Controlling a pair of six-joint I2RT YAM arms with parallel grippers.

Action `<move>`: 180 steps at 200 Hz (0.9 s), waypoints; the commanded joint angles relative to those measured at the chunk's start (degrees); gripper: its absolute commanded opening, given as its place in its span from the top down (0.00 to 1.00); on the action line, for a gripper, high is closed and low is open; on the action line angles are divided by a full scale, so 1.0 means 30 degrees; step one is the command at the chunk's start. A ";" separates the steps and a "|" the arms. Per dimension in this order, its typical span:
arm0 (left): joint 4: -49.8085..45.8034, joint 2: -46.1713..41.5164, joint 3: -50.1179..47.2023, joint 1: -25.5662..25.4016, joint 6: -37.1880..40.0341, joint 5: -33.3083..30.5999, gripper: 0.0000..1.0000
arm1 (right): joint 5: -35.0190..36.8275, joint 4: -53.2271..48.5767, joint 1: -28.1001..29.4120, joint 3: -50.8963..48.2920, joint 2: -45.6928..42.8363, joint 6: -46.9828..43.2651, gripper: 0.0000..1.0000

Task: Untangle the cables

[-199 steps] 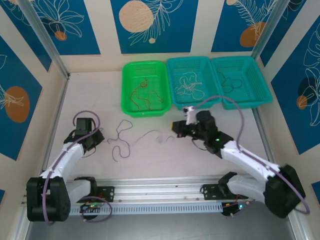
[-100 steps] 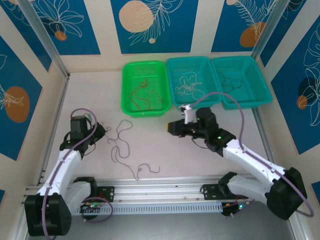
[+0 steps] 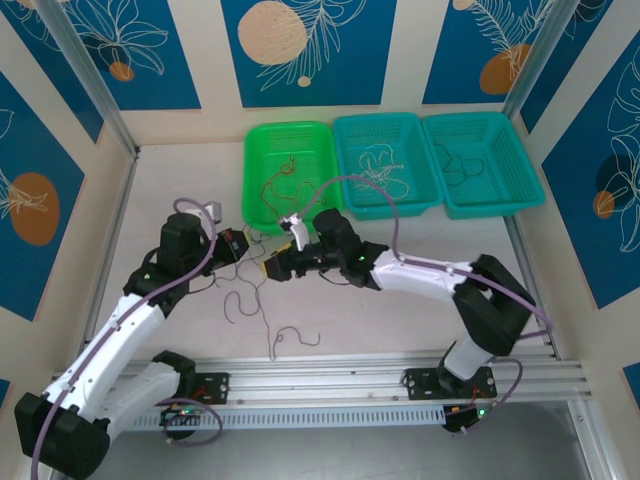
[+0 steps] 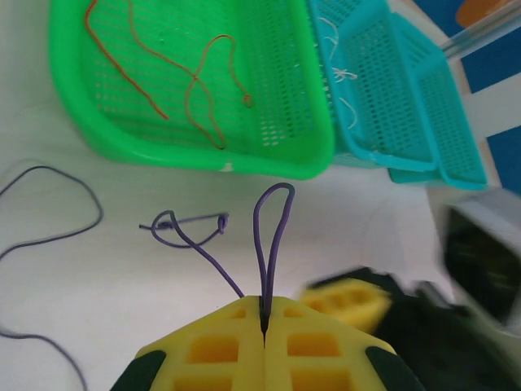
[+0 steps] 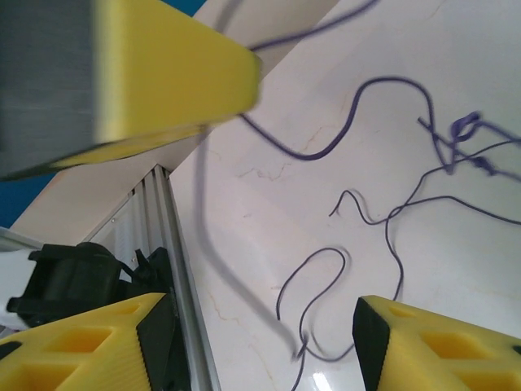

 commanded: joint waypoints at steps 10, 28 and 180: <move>-0.1110 0.0004 0.1117 -0.0697 -0.0039 -0.1245 1.00 | -0.2324 0.2985 0.0207 0.1372 0.1888 0.1200 0.40; -0.1630 0.0006 0.1429 -0.0890 0.0364 -0.1741 1.00 | -0.2612 0.3169 0.0464 0.1693 0.2505 0.1234 0.51; 0.2604 -0.2633 0.0750 -0.2812 0.8117 0.5104 0.35 | -0.0211 -0.2891 -0.4318 0.0478 -0.6893 0.2317 1.00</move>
